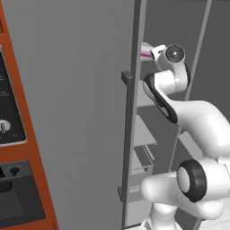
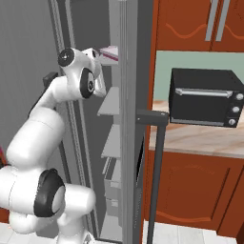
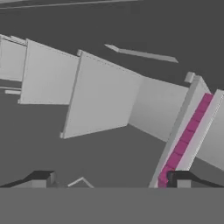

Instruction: The ice cube tray has been filled with water. Take the tray and place it in the freezer to make ice. Close the freezer door after placing the tray.

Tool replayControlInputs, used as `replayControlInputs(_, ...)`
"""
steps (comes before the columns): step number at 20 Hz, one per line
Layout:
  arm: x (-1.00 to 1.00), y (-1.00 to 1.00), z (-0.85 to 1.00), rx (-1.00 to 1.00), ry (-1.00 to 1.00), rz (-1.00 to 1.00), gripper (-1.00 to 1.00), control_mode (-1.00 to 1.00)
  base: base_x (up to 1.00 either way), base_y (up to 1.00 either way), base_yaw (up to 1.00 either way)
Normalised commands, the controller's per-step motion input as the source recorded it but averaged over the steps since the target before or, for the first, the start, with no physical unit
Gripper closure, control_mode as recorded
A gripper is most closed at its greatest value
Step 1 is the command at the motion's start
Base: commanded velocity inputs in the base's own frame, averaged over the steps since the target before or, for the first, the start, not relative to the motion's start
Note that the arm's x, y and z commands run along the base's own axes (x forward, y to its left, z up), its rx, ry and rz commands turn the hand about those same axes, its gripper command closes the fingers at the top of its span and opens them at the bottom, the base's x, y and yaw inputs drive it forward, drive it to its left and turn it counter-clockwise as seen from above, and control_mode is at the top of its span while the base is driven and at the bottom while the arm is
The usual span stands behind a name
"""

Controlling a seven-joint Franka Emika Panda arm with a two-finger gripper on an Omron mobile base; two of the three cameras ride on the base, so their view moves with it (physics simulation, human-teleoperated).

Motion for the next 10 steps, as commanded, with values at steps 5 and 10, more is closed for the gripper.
replayControlInputs(5,-1.00,0.14,0.00,0.10,0.05,-0.22,-1.00,-1.00,0.00,0.00,0.00)
replayControlInputs(10,-1.00,-0.02,0.00,0.20,0.00,-0.24,-1.00,-1.00,0.00,0.00,0.00)
